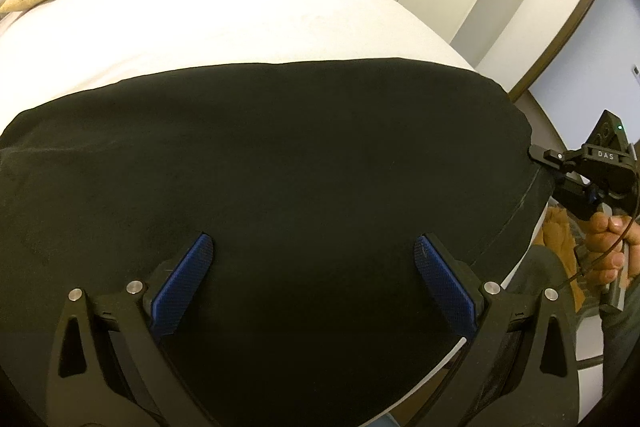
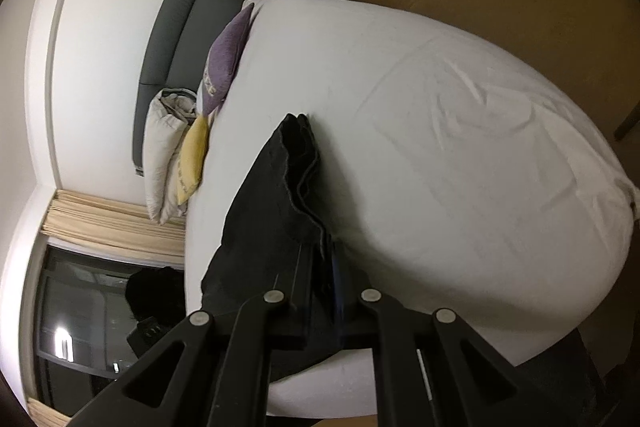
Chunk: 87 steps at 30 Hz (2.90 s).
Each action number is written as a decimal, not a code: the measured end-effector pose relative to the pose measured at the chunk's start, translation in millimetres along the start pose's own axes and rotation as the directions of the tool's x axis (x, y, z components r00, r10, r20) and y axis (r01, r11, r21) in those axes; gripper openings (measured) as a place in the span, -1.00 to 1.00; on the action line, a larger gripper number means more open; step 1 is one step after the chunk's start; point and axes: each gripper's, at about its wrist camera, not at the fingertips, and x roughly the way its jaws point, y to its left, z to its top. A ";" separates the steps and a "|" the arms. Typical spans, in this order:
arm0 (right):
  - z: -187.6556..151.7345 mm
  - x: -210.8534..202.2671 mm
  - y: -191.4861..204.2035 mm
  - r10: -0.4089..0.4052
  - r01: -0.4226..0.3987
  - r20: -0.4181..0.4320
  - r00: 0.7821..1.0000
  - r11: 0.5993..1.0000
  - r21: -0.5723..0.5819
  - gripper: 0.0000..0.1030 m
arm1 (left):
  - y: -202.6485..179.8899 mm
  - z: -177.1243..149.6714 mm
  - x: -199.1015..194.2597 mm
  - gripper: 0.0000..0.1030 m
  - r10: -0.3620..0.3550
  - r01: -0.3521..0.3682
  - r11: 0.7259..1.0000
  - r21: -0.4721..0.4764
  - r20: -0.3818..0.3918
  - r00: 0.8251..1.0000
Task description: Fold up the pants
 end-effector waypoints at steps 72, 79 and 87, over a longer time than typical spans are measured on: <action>-239.0 190.7 302.3 -0.090 -0.204 -0.356 0.930 0.680 -0.705 -0.31 | 224.0 -10.3 -81.8 -0.30 -0.029 0.043 0.929 -0.368 0.043 0.999; -130.3 156.9 247.7 0.067 -0.214 -0.308 0.949 0.856 -0.471 -0.28 | 155.0 10.5 -107.6 0.10 -0.088 0.121 0.968 -0.222 0.157 0.984; -161.8 168.8 156.5 -0.020 -0.186 -0.417 0.908 0.875 -0.446 -0.72 | 90.6 -49.9 -32.2 0.11 -0.068 0.068 0.993 -0.094 -0.003 0.998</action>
